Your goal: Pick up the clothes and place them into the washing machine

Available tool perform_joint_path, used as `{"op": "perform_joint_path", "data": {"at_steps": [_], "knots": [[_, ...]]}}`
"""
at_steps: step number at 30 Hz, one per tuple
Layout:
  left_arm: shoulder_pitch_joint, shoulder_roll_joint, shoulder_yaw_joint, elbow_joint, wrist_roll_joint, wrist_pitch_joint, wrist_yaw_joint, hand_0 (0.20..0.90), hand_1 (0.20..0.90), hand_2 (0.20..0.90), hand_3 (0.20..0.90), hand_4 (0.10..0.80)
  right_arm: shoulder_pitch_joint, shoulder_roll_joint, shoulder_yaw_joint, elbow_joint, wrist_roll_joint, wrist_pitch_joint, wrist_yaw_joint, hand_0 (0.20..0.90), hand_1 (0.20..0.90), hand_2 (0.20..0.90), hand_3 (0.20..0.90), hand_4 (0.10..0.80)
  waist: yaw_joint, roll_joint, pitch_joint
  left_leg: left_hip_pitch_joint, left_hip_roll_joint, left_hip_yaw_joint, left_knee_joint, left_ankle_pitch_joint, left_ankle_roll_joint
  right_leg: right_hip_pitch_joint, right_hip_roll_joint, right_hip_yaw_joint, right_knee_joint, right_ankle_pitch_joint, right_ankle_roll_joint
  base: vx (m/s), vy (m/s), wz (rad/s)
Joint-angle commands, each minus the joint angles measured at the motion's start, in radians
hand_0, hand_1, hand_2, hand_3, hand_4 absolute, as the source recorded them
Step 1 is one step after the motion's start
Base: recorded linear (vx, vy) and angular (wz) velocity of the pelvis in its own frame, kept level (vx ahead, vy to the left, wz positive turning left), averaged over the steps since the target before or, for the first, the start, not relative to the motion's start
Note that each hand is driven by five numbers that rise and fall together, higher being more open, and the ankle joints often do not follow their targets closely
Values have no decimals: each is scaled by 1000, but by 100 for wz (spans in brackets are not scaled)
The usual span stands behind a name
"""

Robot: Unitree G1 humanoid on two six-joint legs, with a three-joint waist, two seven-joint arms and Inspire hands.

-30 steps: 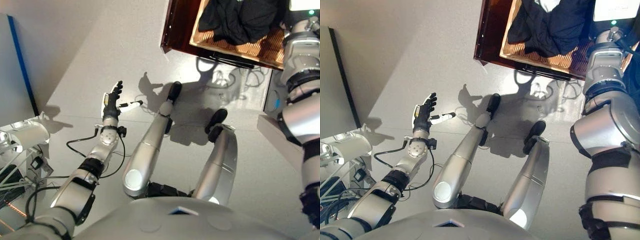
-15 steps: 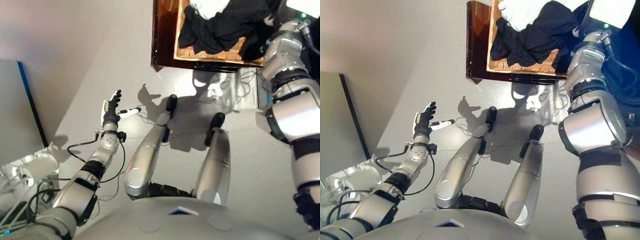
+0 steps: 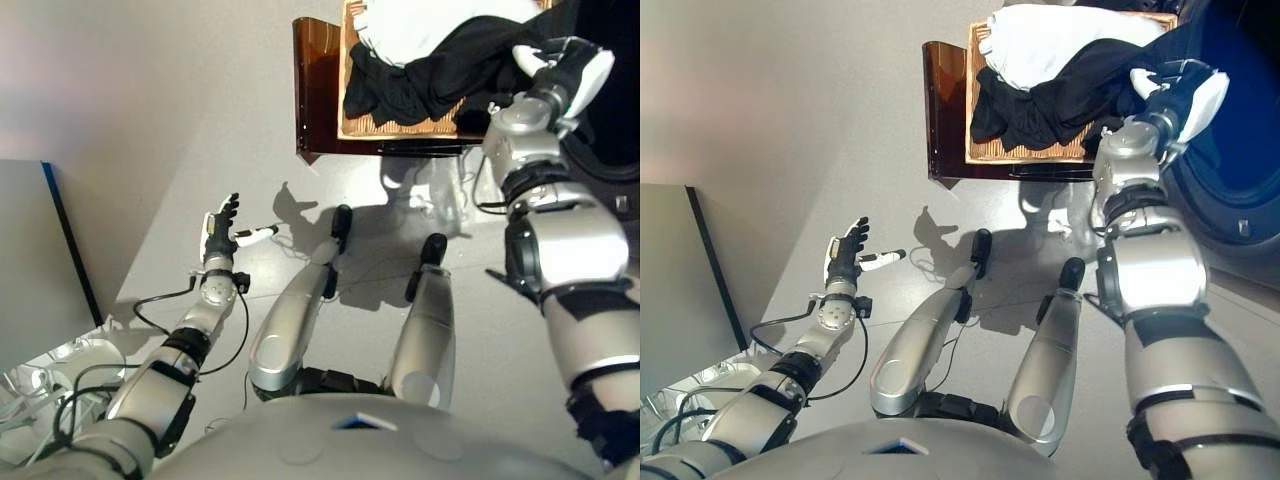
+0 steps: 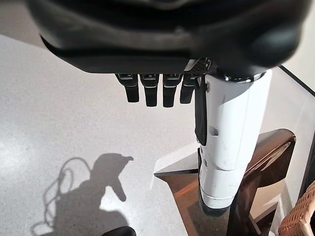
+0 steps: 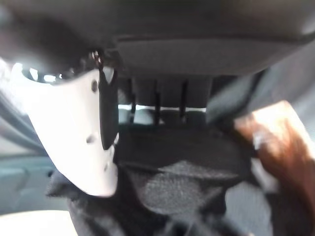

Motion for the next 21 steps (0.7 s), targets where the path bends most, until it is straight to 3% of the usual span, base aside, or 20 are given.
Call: {"op": "perform_joint_path", "data": {"at_steps": [1, 7, 12, 21], "knots": [[-8, 5, 6, 39, 21, -21, 62, 900, 900, 900, 900, 800, -7, -3, -44, -69, 284, -218, 26, 200, 200, 200, 200, 300, -2, 41, -58, -7, 5, -1, 64, -115, -80, 74, 1, 13, -188, 87, -1, 13, 43, -9], [7, -27, -17, 46, -18, -16, 18, 900, 900, 900, 900, 800, 69, 135, -231, -145, 832, -385, 290, 200, 200, 200, 200, 300, 5, 80, -79, 2, -3, 4, 58, -122, -78, 85, -9, 25, -195, 73, -1, 35, 32, -7], [17, -39, -24, 57, -39, -17, -6, 900, 900, 900, 900, 800, 67, 140, -270, -137, 921, -412, 333, 200, 200, 200, 200, 300, 13, 108, -92, 12, -9, 5, 49, -114, -79, 93, -16, 30, -202, 78, 2, 20, 26, 0], [31, -53, -19, 66, -52, -27, -20, 900, 900, 900, 900, 800, 44, 74, -268, -184, 881, -439, 316, 200, 200, 200, 200, 300, 6, 130, -111, 31, -12, 16, 31, -120, -80, 102, -24, 47, -213, 73, 5, 15, 14, -1]]}}
